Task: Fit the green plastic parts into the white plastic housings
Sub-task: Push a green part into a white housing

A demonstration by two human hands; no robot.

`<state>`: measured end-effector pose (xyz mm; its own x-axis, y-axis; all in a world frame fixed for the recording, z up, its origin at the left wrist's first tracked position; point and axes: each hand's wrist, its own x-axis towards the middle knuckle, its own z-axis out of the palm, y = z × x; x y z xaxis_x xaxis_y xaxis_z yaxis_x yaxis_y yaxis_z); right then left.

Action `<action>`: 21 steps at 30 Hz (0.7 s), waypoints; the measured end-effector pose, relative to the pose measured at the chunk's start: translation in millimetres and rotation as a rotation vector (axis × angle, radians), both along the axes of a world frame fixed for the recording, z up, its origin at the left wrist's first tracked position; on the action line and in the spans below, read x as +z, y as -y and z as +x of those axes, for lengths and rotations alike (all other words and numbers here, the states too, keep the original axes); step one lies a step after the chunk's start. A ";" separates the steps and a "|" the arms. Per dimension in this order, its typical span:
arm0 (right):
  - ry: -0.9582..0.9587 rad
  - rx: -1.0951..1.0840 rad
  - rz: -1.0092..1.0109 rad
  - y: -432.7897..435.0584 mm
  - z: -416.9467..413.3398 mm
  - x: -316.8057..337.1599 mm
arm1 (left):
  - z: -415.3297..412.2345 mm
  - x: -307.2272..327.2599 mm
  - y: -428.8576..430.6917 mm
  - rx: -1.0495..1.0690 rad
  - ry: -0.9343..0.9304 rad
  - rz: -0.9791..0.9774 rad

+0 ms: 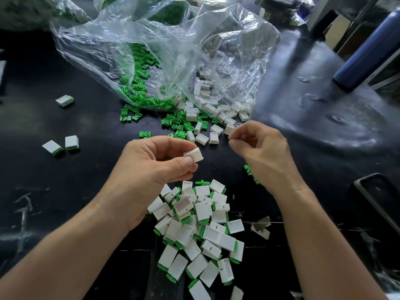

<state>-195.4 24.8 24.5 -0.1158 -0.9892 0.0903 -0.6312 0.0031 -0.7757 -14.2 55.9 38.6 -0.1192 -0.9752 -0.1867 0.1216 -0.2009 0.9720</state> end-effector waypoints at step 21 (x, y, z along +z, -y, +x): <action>0.395 0.275 0.016 -18.9 26.5 17.8 | 1.0 -0.5 0.5 -0.006 -0.004 -0.001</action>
<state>-168.9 43.7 42.3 0.1275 -0.9889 0.0768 -0.2674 -0.1088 -0.9574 -13.2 55.4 38.1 -0.1257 -0.9745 -0.1856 0.1246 -0.2012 0.9716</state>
